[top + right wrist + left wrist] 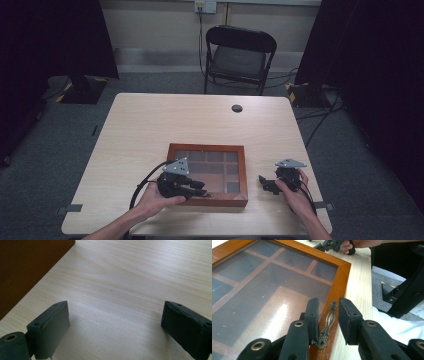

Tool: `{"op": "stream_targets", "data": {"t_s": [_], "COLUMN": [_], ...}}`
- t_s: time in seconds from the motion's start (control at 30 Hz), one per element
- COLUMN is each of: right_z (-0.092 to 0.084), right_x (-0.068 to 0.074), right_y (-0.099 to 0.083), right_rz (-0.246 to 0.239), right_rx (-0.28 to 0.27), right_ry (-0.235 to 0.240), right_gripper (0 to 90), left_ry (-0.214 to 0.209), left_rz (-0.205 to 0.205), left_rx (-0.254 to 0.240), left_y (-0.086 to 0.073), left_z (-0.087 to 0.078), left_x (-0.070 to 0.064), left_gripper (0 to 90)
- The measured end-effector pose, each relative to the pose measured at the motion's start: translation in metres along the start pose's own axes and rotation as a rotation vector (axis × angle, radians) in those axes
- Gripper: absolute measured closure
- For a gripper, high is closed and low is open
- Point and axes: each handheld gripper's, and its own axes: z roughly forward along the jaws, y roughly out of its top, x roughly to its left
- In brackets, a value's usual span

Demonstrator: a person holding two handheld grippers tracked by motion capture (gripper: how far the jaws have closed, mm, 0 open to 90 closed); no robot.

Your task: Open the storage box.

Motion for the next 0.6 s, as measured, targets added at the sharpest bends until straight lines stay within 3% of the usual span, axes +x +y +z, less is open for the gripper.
{"op": "stream_targets", "data": {"t_s": [0.27, 0.4, 0.6], "right_z": [0.000, 0.000, 0.000], "right_x": [0.000, 0.000, 0.000], "right_y": [0.000, 0.000, 0.000], "right_rz": [0.000, 0.000, 0.000], "right_rx": [0.000, 0.000, 0.000], "right_ry": [0.001, 0.000, 0.001], "right_gripper": [7.4, 7.3, 7.3], "left_ry": [0.012, 0.033, 0.042], "left_rz": [0.030, 0.055, 0.059], "left_rx": [0.037, 0.030, 0.024], "left_y": [-0.002, -0.004, -0.004], "left_z": [0.009, 0.011, 0.012], "left_x": [-0.003, -0.008, -0.009], "left_gripper": [76.0, 79.6, 80.1]}}
